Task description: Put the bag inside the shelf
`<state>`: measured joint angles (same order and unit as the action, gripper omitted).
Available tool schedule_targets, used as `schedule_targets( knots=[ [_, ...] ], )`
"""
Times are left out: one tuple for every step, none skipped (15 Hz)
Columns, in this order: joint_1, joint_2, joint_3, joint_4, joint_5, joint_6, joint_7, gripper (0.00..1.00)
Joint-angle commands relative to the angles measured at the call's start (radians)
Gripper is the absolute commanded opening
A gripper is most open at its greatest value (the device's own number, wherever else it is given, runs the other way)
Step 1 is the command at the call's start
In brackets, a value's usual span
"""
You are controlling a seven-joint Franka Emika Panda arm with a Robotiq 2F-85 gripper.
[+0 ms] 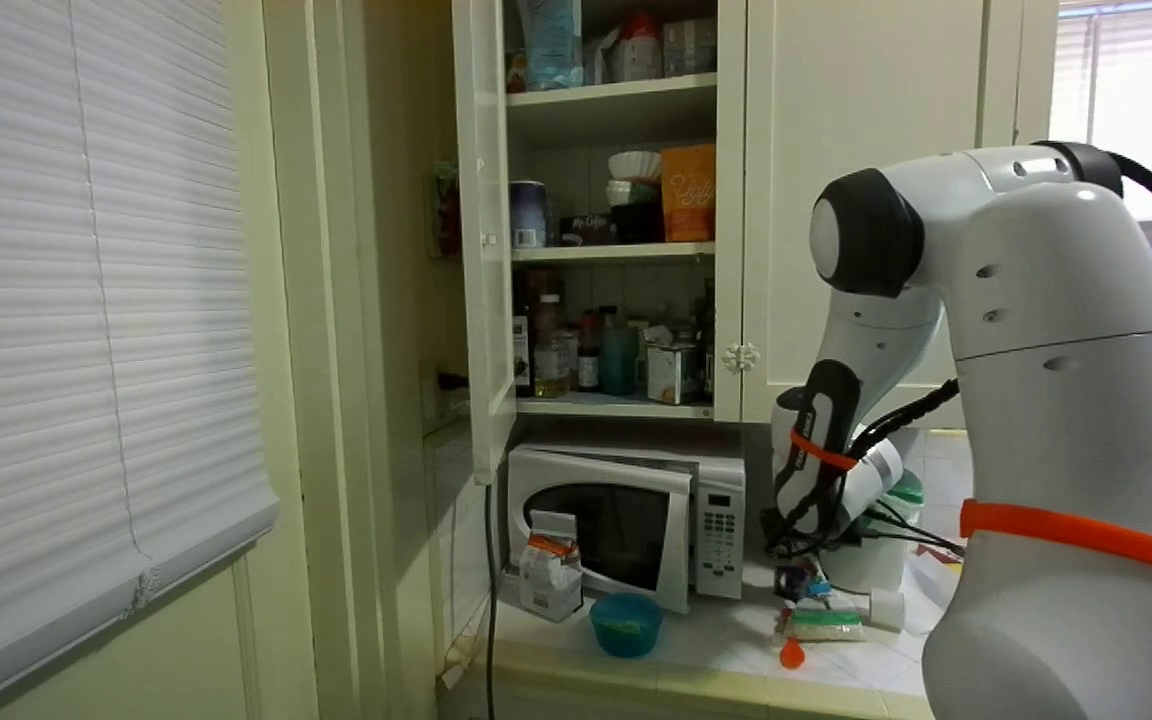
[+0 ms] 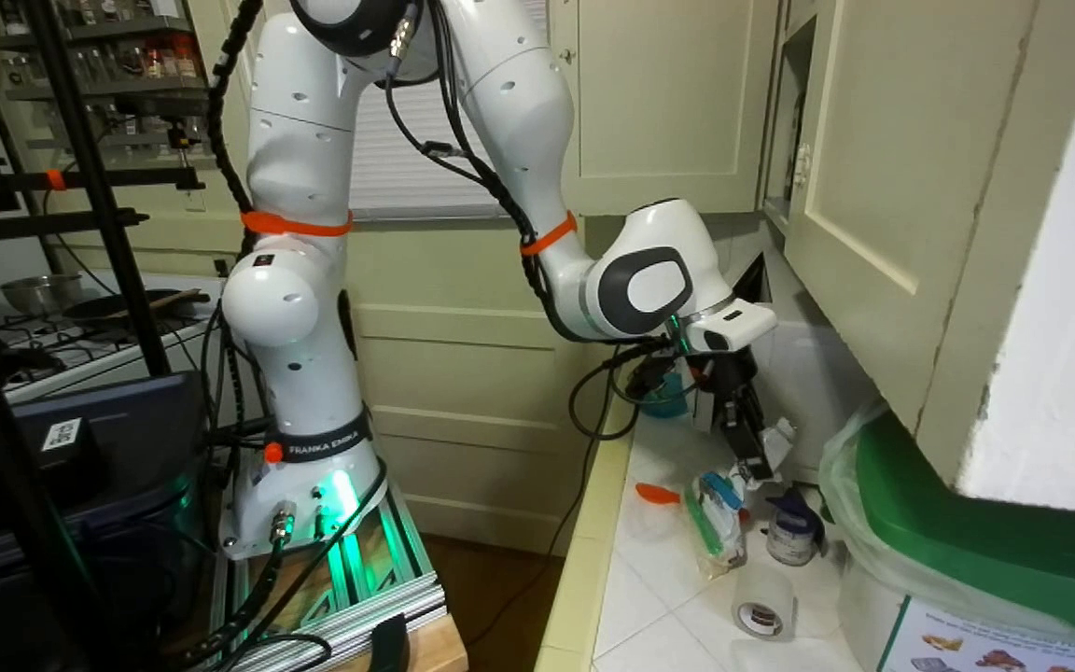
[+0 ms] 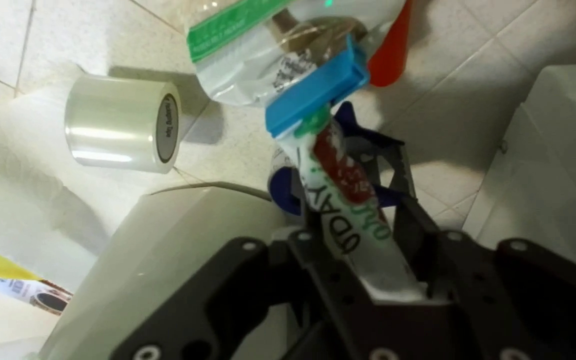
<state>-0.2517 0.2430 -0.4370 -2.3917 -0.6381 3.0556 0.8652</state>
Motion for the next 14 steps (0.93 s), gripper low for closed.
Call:
schedule_targets(
  knots=[
    [0.036, 0.010, -0.021, -0.003, -0.027, -0.011, 0.028, 0.12],
    [0.041, 0.002, -0.022, -0.010, -0.028, -0.015, 0.024, 0.04],
    [0.045, -0.011, -0.023, -0.020, -0.029, -0.016, 0.021, 0.01],
    [0.047, -0.029, -0.025, -0.033, -0.031, -0.020, 0.017, 0.00],
    [0.046, -0.042, -0.023, -0.044, -0.027, -0.022, 0.010, 0.00],
    [0.047, -0.058, -0.026, -0.056, -0.029, -0.023, 0.008, 0.00],
    [0.047, -0.072, -0.027, -0.067, -0.030, -0.027, 0.006, 0.00],
    [0.047, -0.090, -0.029, -0.080, -0.033, -0.030, 0.005, 0.00],
    [0.047, -0.108, -0.032, -0.093, -0.038, -0.032, 0.003, 0.00],
    [0.049, -0.126, -0.039, -0.104, -0.047, -0.036, 0.007, 0.00],
    [0.049, -0.147, -0.044, -0.119, -0.057, -0.040, 0.008, 0.00],
    [0.049, -0.167, -0.049, -0.130, -0.069, -0.040, 0.012, 0.00],
    [0.045, -0.193, -0.050, -0.147, -0.074, -0.038, 0.007, 0.00],
    [0.038, -0.217, -0.045, -0.161, -0.070, -0.034, -0.004, 0.00]
  ],
)
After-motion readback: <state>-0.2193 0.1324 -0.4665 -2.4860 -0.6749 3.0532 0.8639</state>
